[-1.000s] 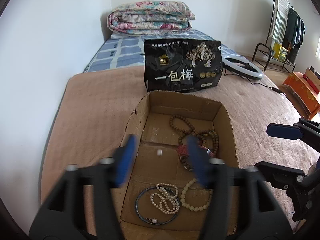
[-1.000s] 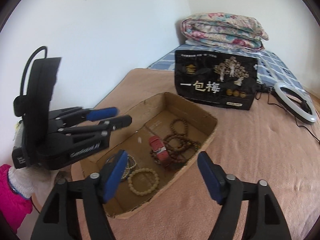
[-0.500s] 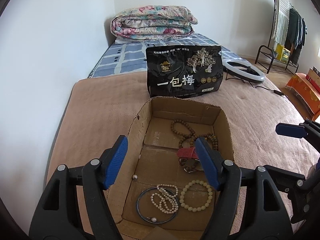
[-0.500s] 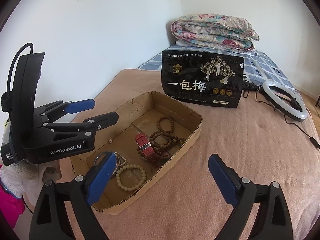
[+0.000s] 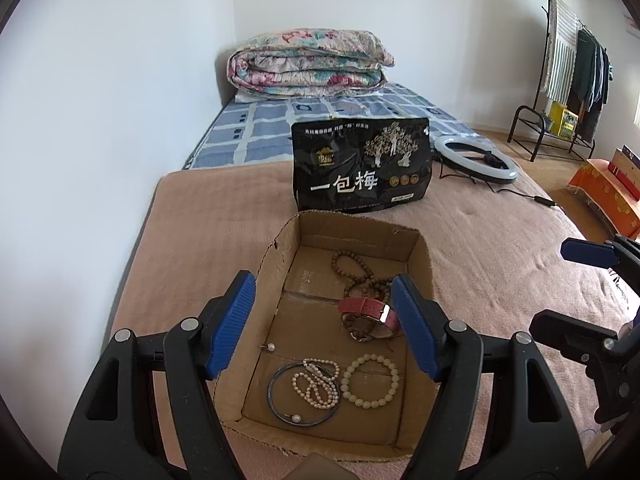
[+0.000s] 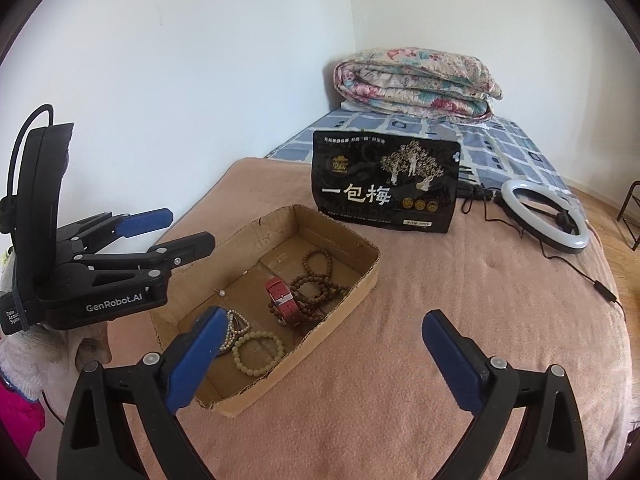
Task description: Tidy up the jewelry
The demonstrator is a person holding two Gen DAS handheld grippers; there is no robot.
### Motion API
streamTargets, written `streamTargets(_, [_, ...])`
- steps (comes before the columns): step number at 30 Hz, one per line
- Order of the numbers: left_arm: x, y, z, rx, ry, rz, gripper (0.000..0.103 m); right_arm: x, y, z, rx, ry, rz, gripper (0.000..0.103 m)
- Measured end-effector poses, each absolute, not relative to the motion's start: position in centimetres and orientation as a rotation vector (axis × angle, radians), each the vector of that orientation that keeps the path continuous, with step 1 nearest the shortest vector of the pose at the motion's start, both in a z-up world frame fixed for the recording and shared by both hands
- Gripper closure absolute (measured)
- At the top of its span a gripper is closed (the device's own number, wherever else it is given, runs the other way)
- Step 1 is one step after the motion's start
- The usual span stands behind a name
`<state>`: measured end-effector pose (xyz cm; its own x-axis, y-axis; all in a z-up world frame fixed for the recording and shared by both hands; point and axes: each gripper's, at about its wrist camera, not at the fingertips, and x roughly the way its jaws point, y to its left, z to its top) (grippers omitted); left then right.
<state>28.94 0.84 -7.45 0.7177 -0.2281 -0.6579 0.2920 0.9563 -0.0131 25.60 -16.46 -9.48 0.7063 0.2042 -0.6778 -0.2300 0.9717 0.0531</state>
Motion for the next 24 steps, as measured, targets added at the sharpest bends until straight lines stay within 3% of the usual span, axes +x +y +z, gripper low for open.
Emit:
streamTargets(11, [24.4, -0.1, -1.9, 0.115, 0.616, -0.276, 0.03, 21.1, -17.4, -4.6, -0.114, 0.657, 0.19, 0.0])
streamTargets(13, [23.6, -0.3, -0.7, 0.117, 0.597, -0.28, 0.028, 20.2, -17.8, -3.8, -0.114, 0.641, 0.181, 0.0])
streamTargets(15, [22.9, -0.5, 0.5, 0.118, 0.572, -0.28, 0.019, 19.4, -18.2, -3.0, -0.122, 0.624, 0.167, 0.0])
streamTargets(24, [19.1, -1.8, 4.4, 0.081, 0.531, -0.295, 0.018, 15.7, -20.7, -0.8, -0.112, 0.558, 0.094, 0.0])
